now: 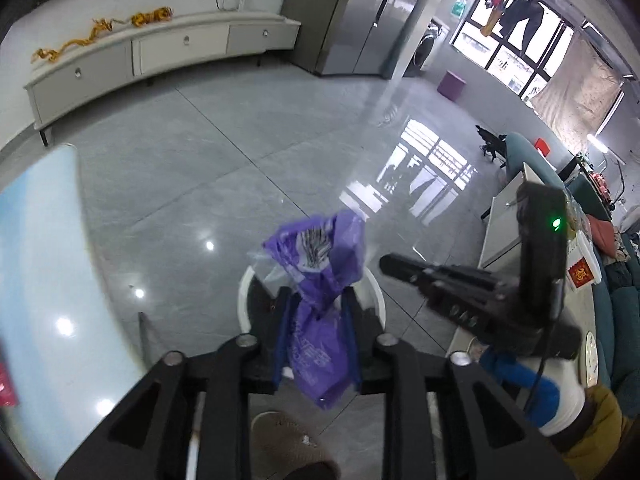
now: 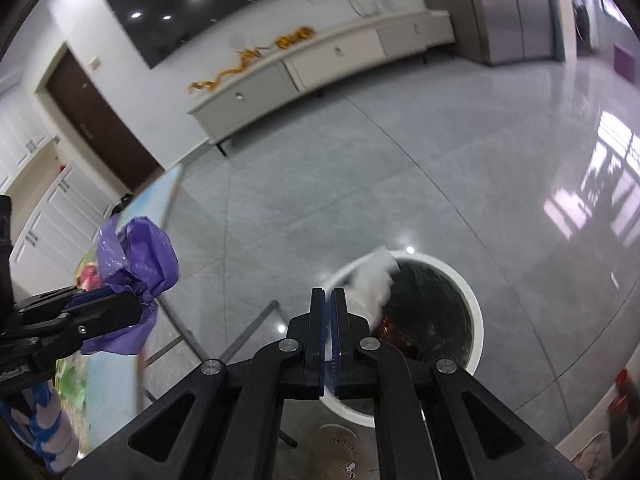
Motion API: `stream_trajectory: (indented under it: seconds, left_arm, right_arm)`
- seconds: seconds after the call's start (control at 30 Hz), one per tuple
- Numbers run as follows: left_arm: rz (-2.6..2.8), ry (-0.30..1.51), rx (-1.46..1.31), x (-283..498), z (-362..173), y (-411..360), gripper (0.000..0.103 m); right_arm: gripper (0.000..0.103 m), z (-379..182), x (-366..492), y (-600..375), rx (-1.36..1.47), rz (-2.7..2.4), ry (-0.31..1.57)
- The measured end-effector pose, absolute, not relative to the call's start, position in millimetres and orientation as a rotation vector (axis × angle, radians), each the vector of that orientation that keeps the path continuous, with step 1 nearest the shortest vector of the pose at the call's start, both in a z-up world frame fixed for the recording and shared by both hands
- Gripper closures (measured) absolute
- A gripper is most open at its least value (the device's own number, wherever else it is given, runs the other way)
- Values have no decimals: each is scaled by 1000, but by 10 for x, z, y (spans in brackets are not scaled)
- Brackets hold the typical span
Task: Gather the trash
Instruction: 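Carry purple bag and tissue to the bin and open both tools, then return to table and grasp white plastic bag with left tool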
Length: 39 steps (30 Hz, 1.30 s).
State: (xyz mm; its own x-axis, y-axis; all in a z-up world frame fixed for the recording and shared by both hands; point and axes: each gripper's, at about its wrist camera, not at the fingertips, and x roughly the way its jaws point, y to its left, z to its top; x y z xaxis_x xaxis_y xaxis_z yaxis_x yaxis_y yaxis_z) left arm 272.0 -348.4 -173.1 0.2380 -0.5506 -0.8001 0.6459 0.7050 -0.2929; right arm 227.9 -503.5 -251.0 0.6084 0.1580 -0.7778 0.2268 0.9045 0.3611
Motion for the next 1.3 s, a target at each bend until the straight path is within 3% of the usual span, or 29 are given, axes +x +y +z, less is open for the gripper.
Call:
stream_trajectory:
  seconds: [0.1,0.13,0.33,0.67,1.1,1.3]
  left_arm:
    - [-824,1075,67,2806,-1850,-3600,58]
    - [-825,1085,51,2820,-1873,-3611,56]
    - [-809,1046,61,2685,-1775,-3494,56]
    - [-759,895,65,2243,-1166,-2751,55]
    - [-584,731,-44,1706,-647,-972,53]
    - [-454,700,-105,1555,-715,58,49]
  right_arm:
    - [66,-2702,2329,-5135,478,-65,951]
    - [65,-2737,2316,-5179,483,-72,953]
    - [65,-2661,2124,-5137,491,-99,923]
    - [65,-1898,1843,-4678,400,-36,797]
    - [61,-822,1483,-3403,216,157,651]
    - [56,-620,1468,-2885,178,256,635]
